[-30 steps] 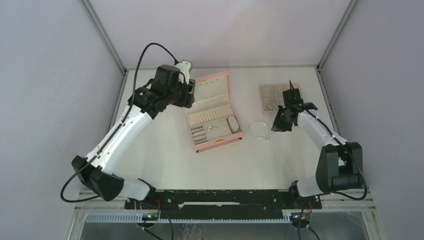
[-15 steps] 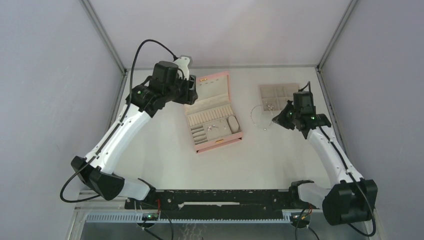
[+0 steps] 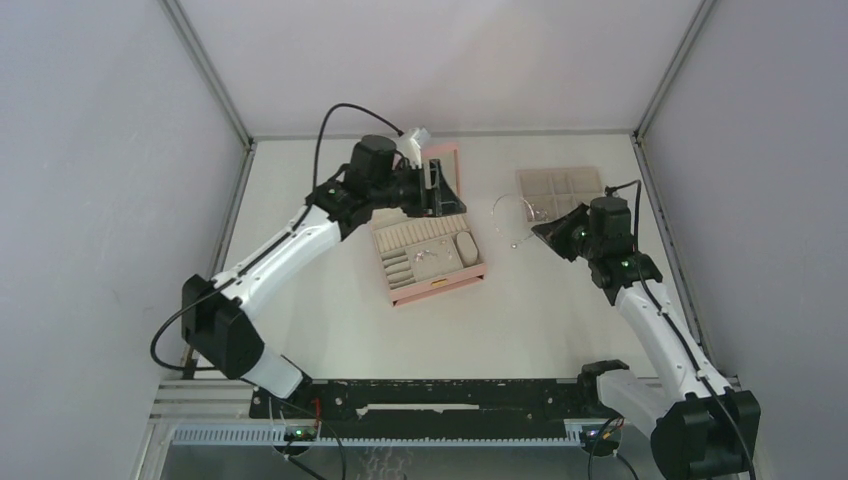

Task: Organize the mixed jewelry
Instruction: Pick up the jewelry from the center of the board.

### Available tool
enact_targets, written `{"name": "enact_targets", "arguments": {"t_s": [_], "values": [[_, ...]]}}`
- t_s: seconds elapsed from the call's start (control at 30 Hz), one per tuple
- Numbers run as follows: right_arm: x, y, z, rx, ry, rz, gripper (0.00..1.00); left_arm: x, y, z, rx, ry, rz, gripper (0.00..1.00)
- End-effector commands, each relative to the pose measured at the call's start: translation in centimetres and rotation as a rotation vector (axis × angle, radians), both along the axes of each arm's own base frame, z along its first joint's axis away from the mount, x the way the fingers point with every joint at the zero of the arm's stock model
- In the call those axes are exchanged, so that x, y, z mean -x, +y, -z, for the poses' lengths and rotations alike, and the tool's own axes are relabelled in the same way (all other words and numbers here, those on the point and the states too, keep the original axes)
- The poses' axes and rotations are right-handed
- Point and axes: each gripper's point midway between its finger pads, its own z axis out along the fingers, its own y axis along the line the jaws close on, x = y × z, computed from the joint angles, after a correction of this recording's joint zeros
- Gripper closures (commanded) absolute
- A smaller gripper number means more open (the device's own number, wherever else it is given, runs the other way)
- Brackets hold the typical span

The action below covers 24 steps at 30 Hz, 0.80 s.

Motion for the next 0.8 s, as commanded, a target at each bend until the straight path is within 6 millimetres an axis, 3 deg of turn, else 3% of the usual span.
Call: {"name": "enact_targets", "arguments": {"t_s": [0.0,0.23,0.47,0.67,0.77], "values": [[-1.3,2.1,-3.9,-0.104,-0.138,-0.022,1.0,0.0,-4.1,-3.4,0.201,0.009,0.094,0.33],[-0.9,2.6,-5.1,-0.148,-0.186,-0.033,1.0,0.2,-6.9,-1.6,0.186,0.055,0.132,0.32],[-0.7,2.8,-5.2,-0.159,-0.188,-0.047,1.0,-0.2,-8.4,0.1,0.217,0.133,0.136,0.37],[-0.7,3.1,-5.2,-0.171,-0.188,-0.061,1.0,-0.4,-9.4,0.5,0.249,0.163,0.145,0.48],[-0.7,3.2,-5.2,-0.17,-0.186,-0.064,1.0,-0.4,-9.7,0.4,0.262,0.172,0.151,0.58]]}}
